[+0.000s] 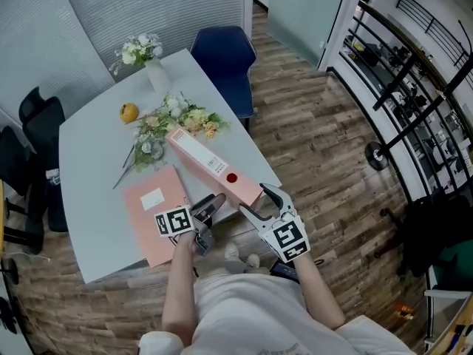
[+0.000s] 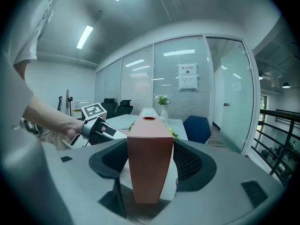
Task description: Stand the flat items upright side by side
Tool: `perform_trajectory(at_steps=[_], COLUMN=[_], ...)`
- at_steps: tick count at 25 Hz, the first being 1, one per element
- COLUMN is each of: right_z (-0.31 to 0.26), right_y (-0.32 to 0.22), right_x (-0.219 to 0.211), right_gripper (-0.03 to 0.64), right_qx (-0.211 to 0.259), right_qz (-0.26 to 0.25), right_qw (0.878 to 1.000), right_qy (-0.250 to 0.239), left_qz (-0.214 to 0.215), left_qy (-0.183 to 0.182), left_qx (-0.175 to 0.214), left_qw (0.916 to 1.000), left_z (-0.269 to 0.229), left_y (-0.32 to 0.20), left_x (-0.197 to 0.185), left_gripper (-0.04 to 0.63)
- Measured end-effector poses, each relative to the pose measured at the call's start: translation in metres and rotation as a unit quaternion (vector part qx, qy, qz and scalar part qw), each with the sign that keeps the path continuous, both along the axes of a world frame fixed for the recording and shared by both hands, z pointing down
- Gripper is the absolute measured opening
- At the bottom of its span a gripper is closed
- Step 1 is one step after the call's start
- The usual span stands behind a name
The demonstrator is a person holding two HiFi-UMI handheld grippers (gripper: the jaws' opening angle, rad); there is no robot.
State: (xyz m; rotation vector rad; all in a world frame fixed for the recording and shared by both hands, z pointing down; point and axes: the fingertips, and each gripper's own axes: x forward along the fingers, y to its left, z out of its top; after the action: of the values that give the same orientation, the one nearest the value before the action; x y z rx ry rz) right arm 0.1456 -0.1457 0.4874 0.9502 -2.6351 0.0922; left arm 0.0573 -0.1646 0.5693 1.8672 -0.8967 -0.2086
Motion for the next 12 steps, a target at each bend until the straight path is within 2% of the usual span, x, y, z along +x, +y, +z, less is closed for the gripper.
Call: perform_trajectory(at_steps=[12], right_z=[-0.013], right_y=[0.015], right_x=[0.012], right_gripper=[0.302], right_qx=[-0.008], right_qz=[-0.013], right_qw=[1.0], right_qy=[-0.019], left_qz=[-0.034], left_qy=[0.006], left_qx=[0.014], left_qw=[0.9993], left_z=[-0.013], left_y=[0.007], left_x=[-0.001], left_gripper=[0.288])
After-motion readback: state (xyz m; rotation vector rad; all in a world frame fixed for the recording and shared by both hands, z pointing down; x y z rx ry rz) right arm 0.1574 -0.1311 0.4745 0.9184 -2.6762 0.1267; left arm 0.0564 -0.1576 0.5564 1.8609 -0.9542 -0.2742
